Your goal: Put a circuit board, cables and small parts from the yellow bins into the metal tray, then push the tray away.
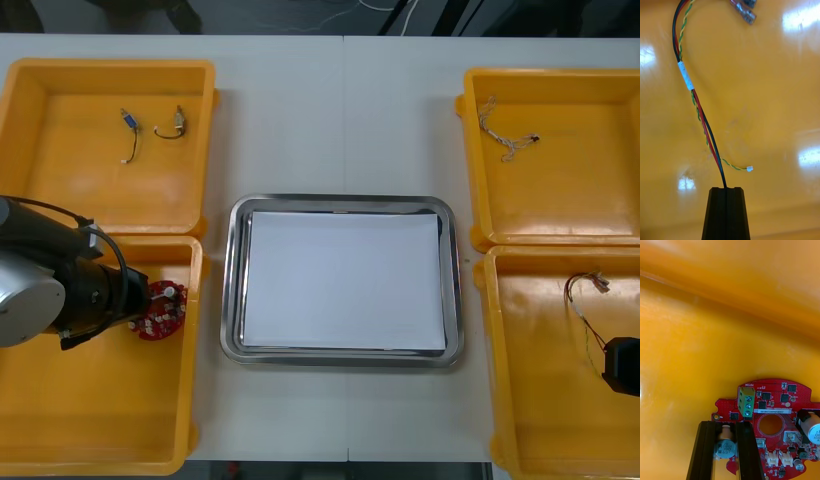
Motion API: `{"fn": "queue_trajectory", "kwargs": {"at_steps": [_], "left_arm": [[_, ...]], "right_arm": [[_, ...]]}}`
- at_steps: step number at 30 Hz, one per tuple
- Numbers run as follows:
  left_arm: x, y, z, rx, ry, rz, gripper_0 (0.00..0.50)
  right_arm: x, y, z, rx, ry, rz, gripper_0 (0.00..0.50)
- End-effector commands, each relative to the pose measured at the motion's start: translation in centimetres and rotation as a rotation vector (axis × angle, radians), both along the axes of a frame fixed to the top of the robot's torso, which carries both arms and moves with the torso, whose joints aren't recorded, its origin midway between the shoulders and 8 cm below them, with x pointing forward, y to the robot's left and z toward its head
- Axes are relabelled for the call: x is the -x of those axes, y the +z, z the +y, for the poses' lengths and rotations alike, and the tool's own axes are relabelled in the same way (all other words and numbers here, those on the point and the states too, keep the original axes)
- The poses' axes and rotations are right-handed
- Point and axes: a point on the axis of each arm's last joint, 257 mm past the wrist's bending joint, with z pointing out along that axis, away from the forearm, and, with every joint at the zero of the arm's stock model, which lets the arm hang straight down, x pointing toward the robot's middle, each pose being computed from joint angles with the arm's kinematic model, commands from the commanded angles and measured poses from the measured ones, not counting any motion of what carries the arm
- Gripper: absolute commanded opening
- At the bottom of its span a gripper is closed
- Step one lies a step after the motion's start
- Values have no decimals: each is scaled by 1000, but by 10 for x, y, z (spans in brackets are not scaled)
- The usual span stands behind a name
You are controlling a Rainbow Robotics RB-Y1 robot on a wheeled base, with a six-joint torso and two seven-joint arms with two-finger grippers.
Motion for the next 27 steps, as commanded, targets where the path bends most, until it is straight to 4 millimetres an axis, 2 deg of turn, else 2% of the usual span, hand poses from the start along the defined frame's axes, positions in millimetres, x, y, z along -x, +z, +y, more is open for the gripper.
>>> {"fn": "queue_trajectory", "kwargs": {"at_steps": [1, 13, 27], "left_arm": [[9, 14, 21, -2, 54, 5, 0], [32, 21, 51, -39, 16, 10, 1], [54, 6, 74, -76, -94, -11, 0]], "right_arm": [[24, 9, -17, 40, -27, 12, 0], [52, 0, -17, 45, -27, 9, 0], [70, -10, -20, 37, -41, 17, 0]]}}
